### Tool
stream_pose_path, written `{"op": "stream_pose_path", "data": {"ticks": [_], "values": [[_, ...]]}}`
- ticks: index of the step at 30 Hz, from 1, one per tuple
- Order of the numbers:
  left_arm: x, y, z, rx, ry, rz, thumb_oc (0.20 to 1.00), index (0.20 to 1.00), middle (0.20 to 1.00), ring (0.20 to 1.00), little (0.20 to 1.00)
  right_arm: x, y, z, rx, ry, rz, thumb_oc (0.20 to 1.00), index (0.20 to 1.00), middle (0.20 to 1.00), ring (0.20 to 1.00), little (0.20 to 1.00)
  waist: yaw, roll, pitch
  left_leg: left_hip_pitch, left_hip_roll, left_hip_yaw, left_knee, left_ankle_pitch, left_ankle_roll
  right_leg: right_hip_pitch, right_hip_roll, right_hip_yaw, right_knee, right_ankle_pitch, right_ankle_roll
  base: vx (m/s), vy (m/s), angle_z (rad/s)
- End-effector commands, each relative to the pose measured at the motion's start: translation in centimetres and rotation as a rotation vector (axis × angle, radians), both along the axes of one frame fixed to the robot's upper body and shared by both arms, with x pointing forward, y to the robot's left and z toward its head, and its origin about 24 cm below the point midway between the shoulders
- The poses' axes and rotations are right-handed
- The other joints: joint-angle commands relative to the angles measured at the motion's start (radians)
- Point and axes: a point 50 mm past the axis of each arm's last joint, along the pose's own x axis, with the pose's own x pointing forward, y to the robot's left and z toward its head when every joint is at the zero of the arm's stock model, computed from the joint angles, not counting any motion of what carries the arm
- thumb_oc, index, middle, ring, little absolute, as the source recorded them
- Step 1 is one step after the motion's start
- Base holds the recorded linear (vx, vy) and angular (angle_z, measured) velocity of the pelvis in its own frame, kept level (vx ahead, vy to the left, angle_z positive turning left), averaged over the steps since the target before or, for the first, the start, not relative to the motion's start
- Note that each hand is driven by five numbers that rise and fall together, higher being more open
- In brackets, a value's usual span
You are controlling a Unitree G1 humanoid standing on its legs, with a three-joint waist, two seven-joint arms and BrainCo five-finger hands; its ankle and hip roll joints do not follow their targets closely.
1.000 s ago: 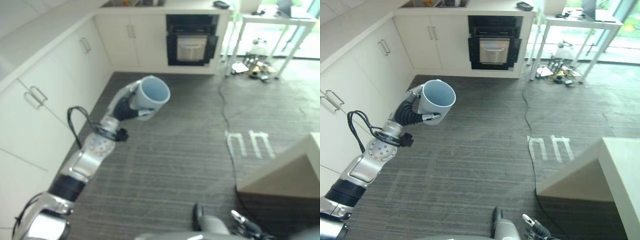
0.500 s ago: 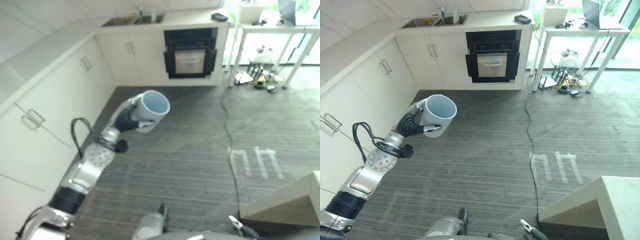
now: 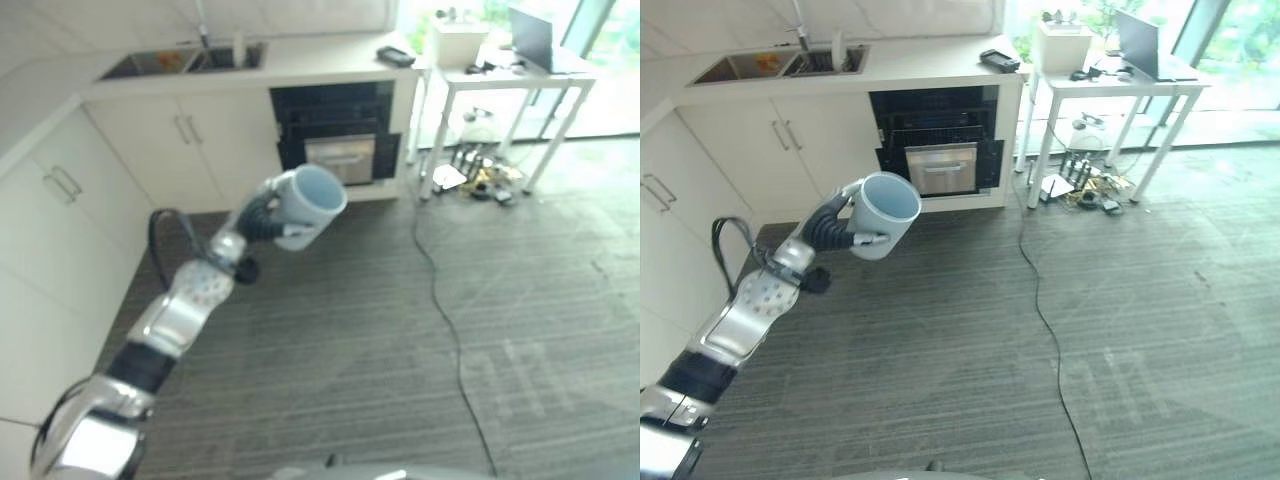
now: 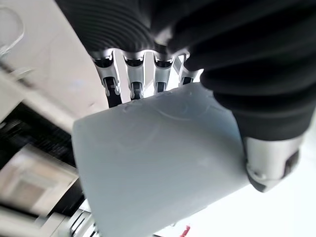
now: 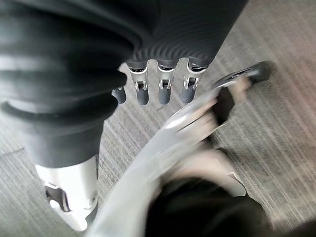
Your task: Place the dishes in the dishwasher.
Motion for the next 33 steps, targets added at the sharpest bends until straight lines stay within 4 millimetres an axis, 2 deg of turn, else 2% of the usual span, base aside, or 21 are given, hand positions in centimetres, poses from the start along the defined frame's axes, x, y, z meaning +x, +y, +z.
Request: {"op": "stream_pose_path", "data": {"ticks": [1,2,3,4,5,6,7,8,10,12,13,14,16,17,18,20,22,23,24,28,33], "values": [[-0.3,2.7,-0.1,-0.039,-0.007,0.089,0.2,0.2,0.2,0.2,0.2,2.3,-1.1,0.5,-0.012,-0.079,0.068,1.0,1.0,1.0,1.0,1.0,-0.045,0.069,-0.027,-0.098,0.083,-0.031,-0.032,0.08,-0.064,-0.006,0.105,-0.081,-0.44,-0.071,-0.069,0.41,-0.023,-0.42],[-0.3,2.6,-0.1,-0.041,-0.003,0.088,0.2,0.2,0.2,0.2,0.2,2.4,-1.3,0.6,-0.012,-0.081,0.071,1.0,1.0,1.0,1.0,1.0,-0.059,0.059,-0.022,-0.082,0.065,-0.041,-0.038,0.072,-0.06,-0.025,0.138,-0.085,-0.555,-0.089,-0.073,0.43,-0.085,-0.4],[-0.3,2.4,-0.1,-0.044,-0.005,0.087,0.2,0.2,0.2,0.2,0.2,2.3,-1.5,0.6,-0.012,-0.079,0.069,1.0,1.0,1.0,1.0,1.0,-0.07,0.052,-0.017,-0.062,0.05,-0.053,-0.044,0.06,-0.056,-0.046,0.14,-0.091,-0.653,-0.082,-0.07,0.48,-0.137,-0.2],[-0.3,2.2,0.0,-0.049,-0.012,0.09,0.2,0.2,0.2,0.2,0.2,2.3,-1.5,0.6,-0.013,-0.074,0.065,1.0,1.0,1.0,1.0,1.0,-0.091,0.043,-0.009,-0.025,0.035,-0.074,-0.053,0.032,-0.054,-0.065,0.126,-0.103,-0.82,-0.045,-0.057,0.4,-0.129,0.1],[-0.3,2.1,0.1,-0.05,-0.016,0.091,0.2,0.2,0.2,0.2,0.2,2.2,-1.5,0.6,-0.012,-0.072,0.062,1.0,1.0,1.0,1.0,1.0,-0.098,0.041,-0.006,-0.013,0.031,-0.082,-0.053,0.022,-0.055,-0.07,0.128,-0.101,-0.875,-0.037,-0.052,0.51,-0.2,0.74],[-0.4,1.9,0.3,-0.056,-0.026,0.089,0.2,0.2,0.2,0.2,0.2,2.0,-1.6,0.6,-0.009,-0.062,0.059,1.0,1.0,1.0,1.0,1.0,-0.114,0.039,-0.001,0.025,0.026,-0.106,-0.052,-0.011,-0.061,-0.082,0.134,-0.091,-1.011,0.004,-0.033,0.57,-0.284,1.14],[-0.7,1.9,0.3,-0.056,-0.032,0.08,0.2,0.2,0.2,0.2,0.2,1.9,-1.5,0.5,-0.006,-0.043,0.046,1.0,1.0,1.0,1.0,1.0,-0.117,0.034,-0.008,0.074,0.023,-0.13,-0.049,-0.05,-0.065,-0.103,0.126,-0.084,-1.042,0.044,-0.027,0.72,-0.381,1.05],[-1.0,1.9,0.3,-0.056,-0.029,0.07,0.2,0.2,0.2,0.2,0.2,1.9,-1.6,0.5,-0.004,-0.027,0.022,1.0,1.0,1.0,1.0,1.0,-0.11,0.039,-0.015,0.088,0.033,-0.134,-0.029,-0.083,-0.062,-0.076,0.128,-0.094,-1.014,0.011,-0.038,0.7,-0.413,0.79],[-1.3,1.7,-0.3,-0.074,-0.012,0.083,0.2,0.2,0.2,0.2,0.2,2.4,-1.7,0.6,-0.011,-0.021,0.012,1.0,1.0,1.0,1.0,1.0,-0.116,0.06,-0.037,0.083,0.089,-0.109,0.099,-0.005,-0.115,-0.019,0.168,-0.077,-0.974,-0.079,-0.092,0.53,-0.356,0.38],[-1.5,1.7,-0.3,-0.08,-0.02,0.086,0.2,0.2,0.2,0.2,0.2,2.5,-1.9,0.7,-0.014,-0.035,0.041,1.0,1.0,1.0,1.0,1.0,-0.113,0.053,-0.037,0.016,0.124,-0.075,0.295,0.098,-0.157,0.04,0.173,-0.078,-0.99,-0.114,-0.127,0.41,-0.363,-0.12],[-1.6,2.2,0.1,-0.089,-0.032,0.104,0.2,0.2,0.2,0.2,0.2,2.8,-2.6,0.9,-0.03,-0.052,0.061,1.0,1.0,1.0,1.0,1.0,-0.102,0.047,-0.029,-0.087,0.121,-0.049,0.48,0.141,-0.171,0.092,0.18,-0.077,-0.991,-0.149,-0.156,0.49,-0.434,-0.21],[-1.7,2.2,0.3,-0.088,-0.035,0.096,0.2,0.2,0.2,0.2,0.2,2.8,-2.8,1.0,-0.034,-0.062,0.047,1.0,1.0,1.0,1.0,1.0,-0.084,0.033,-0.017,-0.199,0.126,-0.022,0.511,0.136,-0.162,0.137,0.174,-0.079,-1.001,-0.164,-0.165,0.46,-0.354,0.19],[-1.7,2.1,0.4,-0.083,-0.04,0.082,0.2,0.2,0.2,0.2,0.2,3.2,-3.0,1.1,-0.031,-0.078,0.033,1.0,1.0,1.0,1.0,1.0,-0.074,0.037,-0.012,-0.219,0.166,0.021,0.395,0.121,-0.156,0.174,0.177,-0.09,-1.014,-0.191,-0.162,0.26,-0.056,-0.13],[-1.7,2.0,0.5,-0.082,-0.045,0.076,0.2,0.2,0.2,0.2,0.2,3.7,-3.0,1.2,-0.032,-0.085,0.027,1.0,1.0,1.0,1.0,1.0,-0.072,0.038,-0.007,-0.209,0.191,0.043,0.305,0.141,-0.165,0.191,0.175,-0.091,-1.019,-0.205,-0.159,0.28,0.084,-0.34],[-1.7,1.8,0.6,-0.083,-0.05,0.074,0.2,0.2,0.2,0.2,0.2,3.9,-3.0,1.2,-0.035,-0.087,0.019,1.0,1.0,1.0,1.0,1.0,-0.07,0.041,-0.007,-0.211,0.208,0.037,0.22,0.163,-0.175,0.203,0.177,-0.085,-1.022,-0.216,-0.155,0.34,0.173,-0.38],[-1.8,1.5,0.4,-0.089,-0.051,0.072,0.2,0.2,0.2,0.2,0.2,4.0,-3.1,1.2,-0.038,-0.073,0.009,1.0,1.0,1.0,1.0,1.0,-0.05,0.048,-0.006,-0.221,0.241,-0.032,0.014,0.238,-0.211,0.246,0.176,-0.059,-1.044,-0.242,-0.149,0.33,0.206,-0.84],[-1.9,1.2,-0.1,-0.092,-0.044,0.063,0.2,0.2,0.2,0.2,0.2,3.5,-3.5,1.3,-0.045,-0.061,-0.006,1.0,1.0,1.0,1.0,1.0,-0.044,0.058,-0.008,-0.224,0.267,-0.027,-0.088,0.275,-0.236,0.285,0.166,-0.056,-1.063,-0.256,-0.142,0.28,0.223,-0.46],[-1.9,1.1,-0.3,-0.091,-0.042,0.052,0.2,0.2,0.2,0.2,0.2,2.9,-3.6,1.2,-0.05,-0.055,-0.011,1.0,1.0,1.0,1.0,1.0,-0.048,0.063,-0.01,-0.226,0.275,0.011,-0.1,0.272,-0.24,0.309,0.151,-0.069,-1.071,-0.264,-0.132,0.28,0.262,-0.73],[-1.9,1.1,-0.4,-0.09,-0.041,0.05,0.2,0.2,0.2,0.2,0.2,2.8,-3.5,1.1,-0.056,-0.053,-0.009,1.0,1.0,1.0,1.0,1.0,-0.048,0.067,-0.013,-0.218,0.27,0.017,-0.1,0.25,-0.234,0.314,0.136,-0.077,-1.073,-0.266,-0.123,0.23,0.248,-0.62],[-1.4,2.2,0.0,-0.055,-0.038,0.07,0.2,0.2,0.2,0.2,0.2,2.0,-2.9,0.9,-0.047,-0.035,0.002,1.0,1.0,1.0,1.0,1.0,-0.053,0.083,-0.027,-0.16,0.245,0.016,-0.134,0.206,-0.221,0.3,0.085,-0.104,-1.056,-0.254,-0.083,0.17,0.216,0.42],[-1.0,2.7,1.0,-0.022,-0.057,0.081,0.2,0.2,0.2,0.2,0.2,1.7,-1.6,0.5,-0.022,-0.028,0.047,1.0,1.0,1.0,1.0,1.0,-0.043,0.077,-0.041,-0.141,0.213,0.002,-0.16,0.19,-0.2,0.294,0.065,-0.105,-1.111,-0.209,-0.056,0.06,0.104,0.19]]}}
